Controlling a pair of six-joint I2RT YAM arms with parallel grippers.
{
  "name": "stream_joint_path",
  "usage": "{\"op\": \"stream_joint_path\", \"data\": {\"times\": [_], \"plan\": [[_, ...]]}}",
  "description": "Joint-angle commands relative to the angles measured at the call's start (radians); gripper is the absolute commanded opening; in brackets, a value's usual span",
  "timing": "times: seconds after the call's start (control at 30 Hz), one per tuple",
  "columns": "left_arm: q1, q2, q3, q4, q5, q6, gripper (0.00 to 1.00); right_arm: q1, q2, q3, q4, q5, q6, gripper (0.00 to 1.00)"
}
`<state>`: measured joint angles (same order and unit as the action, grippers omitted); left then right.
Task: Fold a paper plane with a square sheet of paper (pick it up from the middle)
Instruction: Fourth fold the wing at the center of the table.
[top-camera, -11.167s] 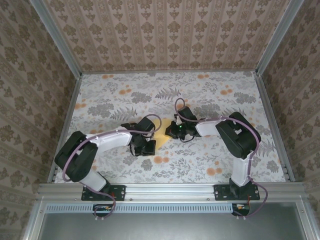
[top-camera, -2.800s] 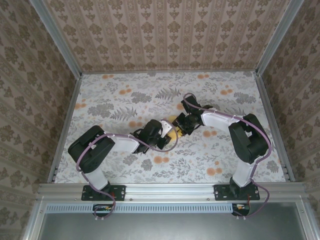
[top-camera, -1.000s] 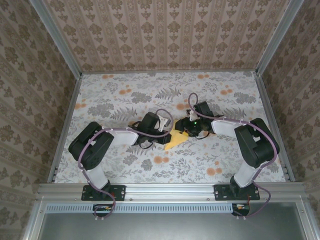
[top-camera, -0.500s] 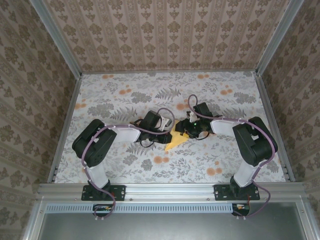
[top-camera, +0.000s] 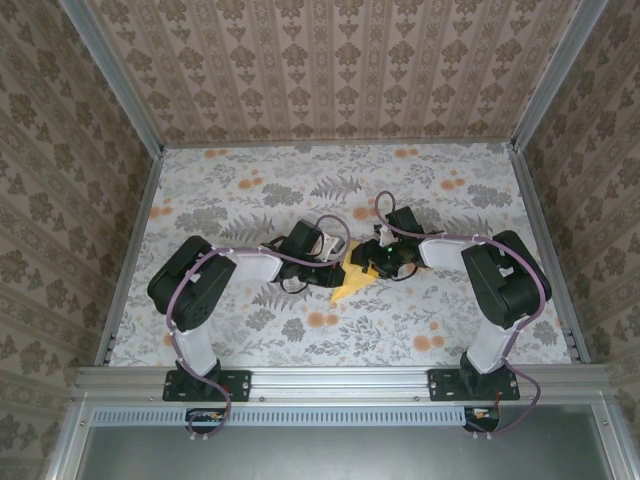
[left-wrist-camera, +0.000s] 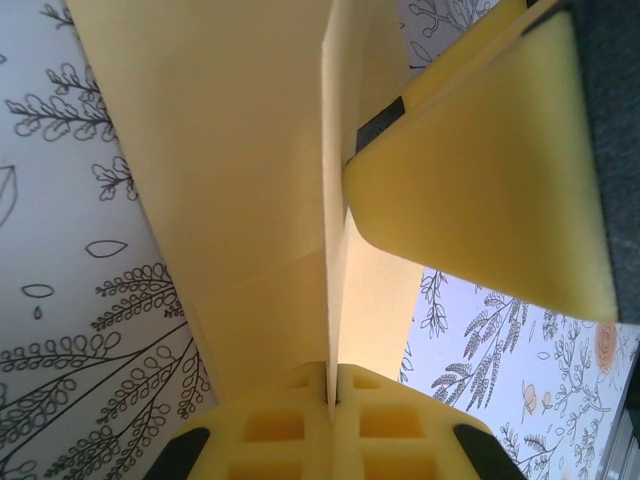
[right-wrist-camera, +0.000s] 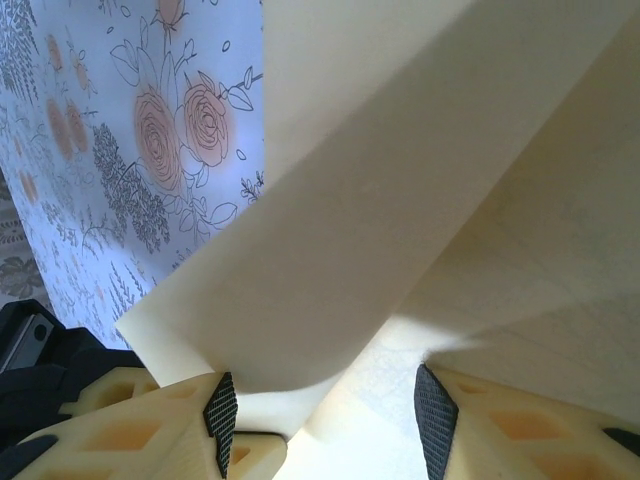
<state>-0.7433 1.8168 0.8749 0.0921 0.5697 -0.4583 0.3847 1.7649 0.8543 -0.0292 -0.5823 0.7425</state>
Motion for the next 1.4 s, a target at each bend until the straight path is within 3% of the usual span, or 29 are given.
{"op": "stream_joint_path", "data": {"times": [0.0, 0.3, 0.43, 0.97, 1.1, 1.37], "plan": [[0.008, 0.022, 0.028, -0.025, 0.031, -0.015, 0.0, 0.005, 0.024, 0.025, -0.026, 0.036, 0.014, 0.55], [0.01, 0.027, 0.038, -0.031, 0.039, -0.014, 0.01, 0.007, 0.046, 0.039, -0.113, 0.113, 0.011, 0.55], [0.009, 0.022, 0.038, -0.035, 0.04, -0.016, 0.06, 0.01, 0.062, 0.055, -0.17, 0.157, 0.002, 0.54], [0.047, -0.146, -0.041, -0.027, -0.013, -0.055, 0.4, 0.026, 0.098, 0.086, -0.273, 0.224, -0.026, 0.55], [0.051, -0.186, -0.062, -0.008, -0.035, -0.085, 0.41, 0.026, 0.106, 0.091, -0.285, 0.23, -0.028, 0.55], [0.018, -0.189, -0.086, 0.113, -0.004, -0.161, 0.3, 0.026, 0.13, 0.101, -0.312, 0.24, -0.044, 0.56]]}}
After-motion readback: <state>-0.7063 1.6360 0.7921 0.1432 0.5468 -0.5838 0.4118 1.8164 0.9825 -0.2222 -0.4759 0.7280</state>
